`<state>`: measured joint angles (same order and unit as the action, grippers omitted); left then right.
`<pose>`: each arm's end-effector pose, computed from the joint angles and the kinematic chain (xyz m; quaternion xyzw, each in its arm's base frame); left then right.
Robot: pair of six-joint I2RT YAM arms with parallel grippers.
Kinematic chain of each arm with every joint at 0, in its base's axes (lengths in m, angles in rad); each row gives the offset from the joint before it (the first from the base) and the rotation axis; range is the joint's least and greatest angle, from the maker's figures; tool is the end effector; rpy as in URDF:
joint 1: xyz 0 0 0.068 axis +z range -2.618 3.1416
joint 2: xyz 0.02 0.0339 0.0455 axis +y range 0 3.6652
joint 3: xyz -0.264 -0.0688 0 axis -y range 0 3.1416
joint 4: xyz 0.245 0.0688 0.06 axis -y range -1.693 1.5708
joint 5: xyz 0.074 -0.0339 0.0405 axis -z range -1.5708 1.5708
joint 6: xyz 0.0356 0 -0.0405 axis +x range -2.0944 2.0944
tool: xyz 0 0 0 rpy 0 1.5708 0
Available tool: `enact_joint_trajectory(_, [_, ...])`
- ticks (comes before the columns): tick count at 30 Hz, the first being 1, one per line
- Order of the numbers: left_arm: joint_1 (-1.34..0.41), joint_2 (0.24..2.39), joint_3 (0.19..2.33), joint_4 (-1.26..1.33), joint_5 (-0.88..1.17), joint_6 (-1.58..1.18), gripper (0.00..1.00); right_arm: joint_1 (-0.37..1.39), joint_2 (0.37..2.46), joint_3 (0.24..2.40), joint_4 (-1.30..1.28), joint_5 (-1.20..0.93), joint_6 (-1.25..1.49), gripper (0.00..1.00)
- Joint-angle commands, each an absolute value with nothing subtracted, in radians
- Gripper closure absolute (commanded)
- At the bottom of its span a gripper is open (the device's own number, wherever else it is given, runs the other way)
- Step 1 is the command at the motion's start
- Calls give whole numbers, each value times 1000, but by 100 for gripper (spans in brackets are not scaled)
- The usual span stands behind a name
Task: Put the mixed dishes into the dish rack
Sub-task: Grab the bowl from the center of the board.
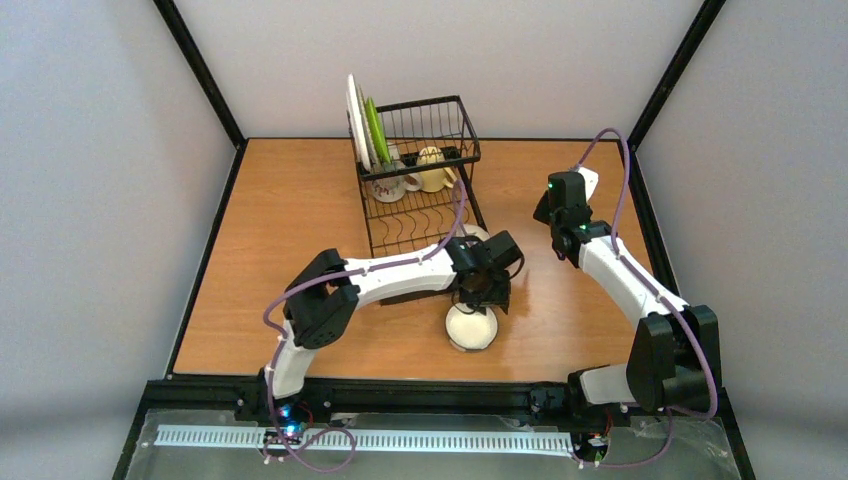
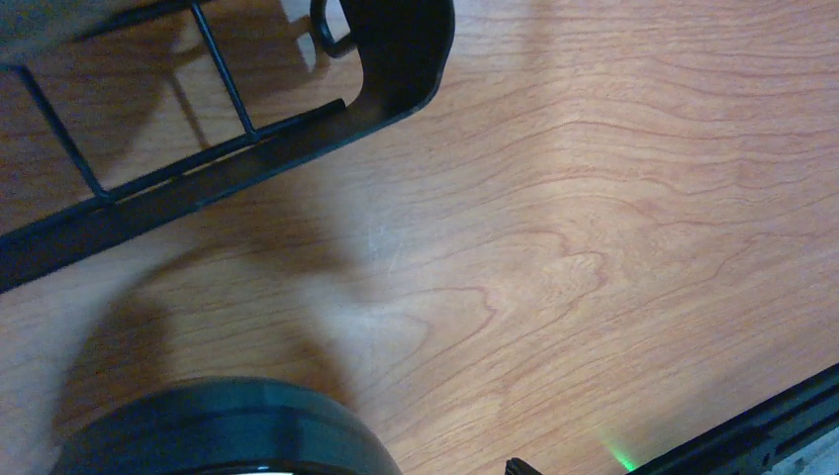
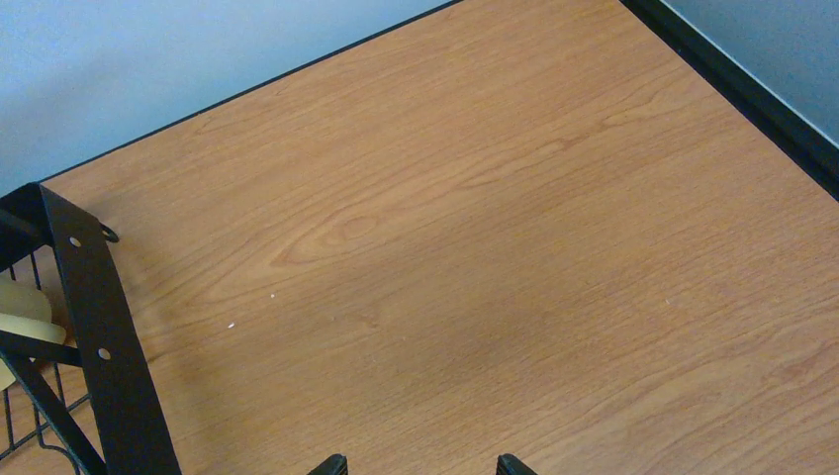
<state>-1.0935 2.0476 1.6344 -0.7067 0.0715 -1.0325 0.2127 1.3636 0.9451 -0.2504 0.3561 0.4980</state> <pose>0.1987 -0.3896 0.2061 0.0377 0.9734 -0.2122 0.0782 0.2941 0.0508 0.2605 0.2023 0.8658 -0.0002 0.4576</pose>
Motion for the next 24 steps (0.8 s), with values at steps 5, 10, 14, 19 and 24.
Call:
enact_joint_trajectory(5, [-1127, 2142, 1759, -826, 80, -1111, 0, 204, 1341, 933, -256, 380, 522, 14])
enact_joint_trajectory(10, [-1134, 2152, 1759, -867, 90, -1137, 9, 202, 1336, 922, -248, 361, 537, 14])
enact_joint_trajectory(14, [-1141, 2141, 1743, -890, 103, -1141, 36, 202, 1330, 910, -247, 350, 543, 14])
enact_joint_trajectory(19, [-1154, 2151, 1744, -913, 128, -1140, 72, 202, 1321, 898, -244, 333, 551, 14])
enact_joint_trajectory(24, [-1172, 2166, 1747, -944, 138, -1134, 100, 202, 1301, 872, -238, 329, 556, 14])
